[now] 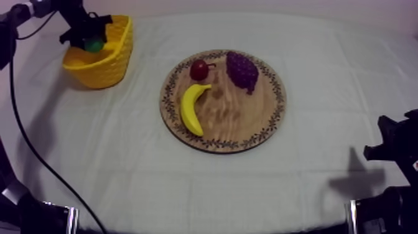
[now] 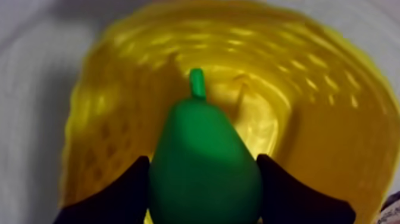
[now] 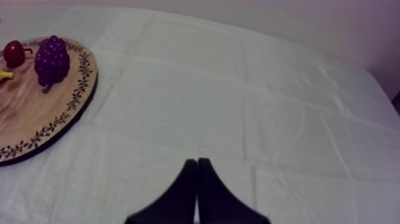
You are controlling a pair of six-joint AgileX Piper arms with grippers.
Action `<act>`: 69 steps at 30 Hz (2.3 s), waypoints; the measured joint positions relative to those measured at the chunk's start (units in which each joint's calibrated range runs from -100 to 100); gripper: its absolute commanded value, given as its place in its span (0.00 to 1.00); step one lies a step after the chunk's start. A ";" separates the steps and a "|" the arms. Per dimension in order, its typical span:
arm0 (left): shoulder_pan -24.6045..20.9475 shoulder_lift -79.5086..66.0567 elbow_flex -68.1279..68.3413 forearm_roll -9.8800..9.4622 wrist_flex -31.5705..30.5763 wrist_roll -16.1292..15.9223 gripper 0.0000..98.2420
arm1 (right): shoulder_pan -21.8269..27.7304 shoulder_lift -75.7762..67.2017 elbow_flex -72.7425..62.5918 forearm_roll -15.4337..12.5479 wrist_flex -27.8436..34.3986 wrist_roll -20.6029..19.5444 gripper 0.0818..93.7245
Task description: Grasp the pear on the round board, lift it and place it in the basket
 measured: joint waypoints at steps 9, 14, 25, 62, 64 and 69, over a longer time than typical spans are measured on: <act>0.10 2.73 0.60 2.66 -2.57 -2.32 0.77 | 0.00 0.00 0.00 0.00 0.00 0.00 0.00; 0.07 1.92 2.68 3.21 -5.51 -3.84 0.68 | 0.00 0.00 0.00 0.00 0.00 0.00 0.00; -0.90 -10.87 18.07 5.00 -17.58 -5.28 0.08 | 0.00 0.00 0.00 0.00 0.00 0.00 0.00; -1.53 -124.49 105.29 5.07 -28.79 -10.61 0.00 | 0.00 0.00 0.00 0.00 0.00 0.32 0.00; -1.37 -129.73 108.74 5.02 -28.46 -10.45 0.00 | 0.00 0.00 0.00 0.00 0.01 0.04 0.00; -0.92 -139.37 115.41 5.07 -28.79 -11.17 0.00 | 0.00 0.00 0.00 0.00 0.01 -0.09 0.00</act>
